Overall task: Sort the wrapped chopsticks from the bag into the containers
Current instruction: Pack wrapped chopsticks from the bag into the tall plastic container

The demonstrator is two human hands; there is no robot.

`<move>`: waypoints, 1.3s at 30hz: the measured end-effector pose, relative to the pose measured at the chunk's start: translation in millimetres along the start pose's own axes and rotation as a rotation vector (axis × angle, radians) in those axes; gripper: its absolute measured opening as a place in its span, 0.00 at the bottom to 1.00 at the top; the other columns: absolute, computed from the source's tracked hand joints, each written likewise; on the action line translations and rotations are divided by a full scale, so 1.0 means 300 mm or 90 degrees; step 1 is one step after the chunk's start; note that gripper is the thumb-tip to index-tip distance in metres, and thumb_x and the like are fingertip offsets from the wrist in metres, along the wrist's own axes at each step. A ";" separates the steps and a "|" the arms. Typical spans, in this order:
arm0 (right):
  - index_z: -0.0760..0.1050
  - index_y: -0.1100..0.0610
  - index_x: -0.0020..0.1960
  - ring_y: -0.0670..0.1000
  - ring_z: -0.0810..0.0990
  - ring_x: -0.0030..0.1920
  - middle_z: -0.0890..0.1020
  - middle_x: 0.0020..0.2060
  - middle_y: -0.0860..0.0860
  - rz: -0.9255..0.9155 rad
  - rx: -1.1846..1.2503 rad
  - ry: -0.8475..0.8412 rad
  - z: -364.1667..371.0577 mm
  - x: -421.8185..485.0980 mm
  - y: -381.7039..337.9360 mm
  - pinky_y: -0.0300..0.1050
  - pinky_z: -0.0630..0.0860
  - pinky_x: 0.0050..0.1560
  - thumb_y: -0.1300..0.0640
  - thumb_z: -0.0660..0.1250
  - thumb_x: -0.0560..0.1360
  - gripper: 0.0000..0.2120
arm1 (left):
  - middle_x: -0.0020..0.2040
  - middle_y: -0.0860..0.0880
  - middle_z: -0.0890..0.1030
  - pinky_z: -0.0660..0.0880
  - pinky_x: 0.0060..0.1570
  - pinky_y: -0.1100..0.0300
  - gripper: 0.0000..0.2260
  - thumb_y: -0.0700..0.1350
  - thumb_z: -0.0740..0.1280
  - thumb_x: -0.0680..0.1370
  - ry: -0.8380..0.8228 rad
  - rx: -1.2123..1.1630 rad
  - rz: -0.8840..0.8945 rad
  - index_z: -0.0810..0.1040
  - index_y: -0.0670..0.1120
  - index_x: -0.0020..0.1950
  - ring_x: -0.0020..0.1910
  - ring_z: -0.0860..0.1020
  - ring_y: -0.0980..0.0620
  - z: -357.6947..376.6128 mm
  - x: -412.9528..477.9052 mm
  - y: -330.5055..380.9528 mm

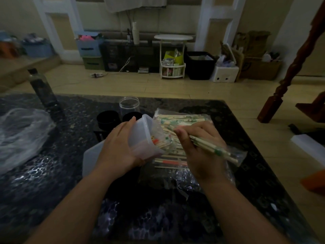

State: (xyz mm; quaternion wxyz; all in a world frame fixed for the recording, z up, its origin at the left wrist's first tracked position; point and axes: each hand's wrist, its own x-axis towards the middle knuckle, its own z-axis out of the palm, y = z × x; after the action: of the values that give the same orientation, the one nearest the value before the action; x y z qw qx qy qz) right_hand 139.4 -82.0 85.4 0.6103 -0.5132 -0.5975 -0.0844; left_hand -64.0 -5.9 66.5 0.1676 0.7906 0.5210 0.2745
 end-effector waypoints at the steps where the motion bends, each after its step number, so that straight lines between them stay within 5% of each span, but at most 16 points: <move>1: 0.84 0.54 0.44 0.42 0.75 0.40 0.77 0.39 0.45 0.012 0.011 -0.001 0.004 0.001 0.001 0.31 0.71 0.42 0.51 0.68 0.76 0.09 | 0.77 0.54 0.59 0.57 0.69 0.57 0.55 0.55 0.82 0.62 -0.002 0.005 0.001 0.51 0.57 0.79 0.74 0.56 0.55 0.000 -0.001 0.000; 5: 0.78 0.47 0.37 0.43 0.78 0.38 0.79 0.32 0.45 0.147 0.117 0.052 0.012 0.015 -0.021 0.34 0.72 0.41 0.49 0.70 0.76 0.09 | 0.77 0.54 0.58 0.57 0.70 0.56 0.56 0.53 0.83 0.61 -0.008 0.016 -0.007 0.51 0.57 0.79 0.74 0.56 0.54 -0.004 -0.006 0.006; 9: 0.81 0.54 0.34 0.51 0.84 0.36 0.84 0.33 0.54 0.409 0.284 0.076 0.019 0.020 -0.058 0.41 0.80 0.39 0.53 0.74 0.72 0.10 | 0.77 0.53 0.59 0.56 0.70 0.57 0.56 0.53 0.83 0.60 -0.010 0.015 -0.002 0.52 0.57 0.79 0.74 0.56 0.54 -0.005 -0.008 0.011; 15: 0.81 0.56 0.38 0.44 0.82 0.33 0.83 0.30 0.49 0.539 0.281 -0.066 0.022 0.033 -0.018 0.36 0.76 0.32 0.52 0.75 0.71 0.08 | 0.76 0.53 0.59 0.56 0.69 0.58 0.58 0.48 0.83 0.57 -0.029 0.019 -0.013 0.52 0.57 0.79 0.73 0.56 0.54 0.000 -0.010 0.021; 18: 0.82 0.58 0.41 0.49 0.83 0.36 0.85 0.36 0.52 0.616 0.341 -0.100 0.031 0.030 -0.007 0.42 0.80 0.35 0.41 0.72 0.68 0.19 | 0.76 0.53 0.59 0.57 0.70 0.56 0.59 0.48 0.84 0.56 -0.027 0.017 -0.016 0.52 0.57 0.79 0.74 0.56 0.53 -0.002 -0.009 0.021; 21: 0.78 0.58 0.38 0.46 0.76 0.26 0.81 0.30 0.52 0.625 0.322 -0.009 0.031 0.033 0.014 0.40 0.72 0.26 0.50 0.71 0.75 0.13 | 0.76 0.52 0.59 0.57 0.70 0.56 0.59 0.48 0.84 0.56 -0.024 0.024 -0.013 0.52 0.57 0.79 0.74 0.57 0.53 -0.002 -0.010 0.023; 25: 0.81 0.57 0.43 0.44 0.75 0.27 0.80 0.28 0.49 0.637 0.368 -0.233 0.029 0.027 -0.004 0.37 0.69 0.27 0.59 0.71 0.75 0.03 | 0.76 0.51 0.60 0.58 0.70 0.55 0.59 0.49 0.84 0.56 -0.022 0.030 -0.004 0.52 0.56 0.79 0.74 0.57 0.51 0.000 -0.011 0.020; 27: 0.78 0.62 0.48 0.42 0.74 0.25 0.78 0.28 0.48 0.668 0.444 -0.178 0.028 0.029 -0.018 0.34 0.68 0.24 0.62 0.69 0.77 0.02 | 0.76 0.50 0.60 0.57 0.71 0.55 0.60 0.49 0.84 0.55 -0.021 0.033 -0.003 0.52 0.56 0.79 0.74 0.57 0.51 0.000 -0.011 0.019; 30: 0.76 0.59 0.42 0.46 0.74 0.29 0.77 0.30 0.52 0.675 0.422 -0.039 0.024 0.035 -0.006 0.39 0.70 0.28 0.59 0.65 0.79 0.08 | 0.76 0.51 0.59 0.57 0.71 0.55 0.60 0.49 0.84 0.56 -0.024 0.029 -0.007 0.51 0.57 0.79 0.74 0.56 0.52 -0.001 -0.012 0.021; 35: 0.79 0.58 0.42 0.45 0.79 0.29 0.82 0.29 0.49 0.655 0.309 -0.230 0.035 0.017 -0.014 0.37 0.72 0.26 0.62 0.70 0.76 0.04 | 0.76 0.53 0.58 0.57 0.70 0.55 0.59 0.48 0.84 0.56 -0.031 0.018 -0.013 0.51 0.58 0.79 0.74 0.56 0.53 -0.006 -0.013 0.028; 39: 0.75 0.57 0.45 0.45 0.74 0.28 0.77 0.31 0.49 0.687 0.356 -0.019 0.040 0.022 0.011 0.39 0.70 0.28 0.56 0.66 0.78 0.05 | 0.77 0.53 0.57 0.56 0.70 0.56 0.59 0.48 0.84 0.57 -0.041 0.020 -0.015 0.50 0.58 0.79 0.74 0.55 0.53 -0.005 -0.016 0.032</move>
State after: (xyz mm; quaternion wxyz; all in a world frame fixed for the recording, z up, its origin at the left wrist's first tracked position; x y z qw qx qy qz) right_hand 135.9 -68.4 86.2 0.6700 -0.5651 -0.2614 0.4042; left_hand -59.5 -14.1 71.6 0.1747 0.7954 0.5289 0.2387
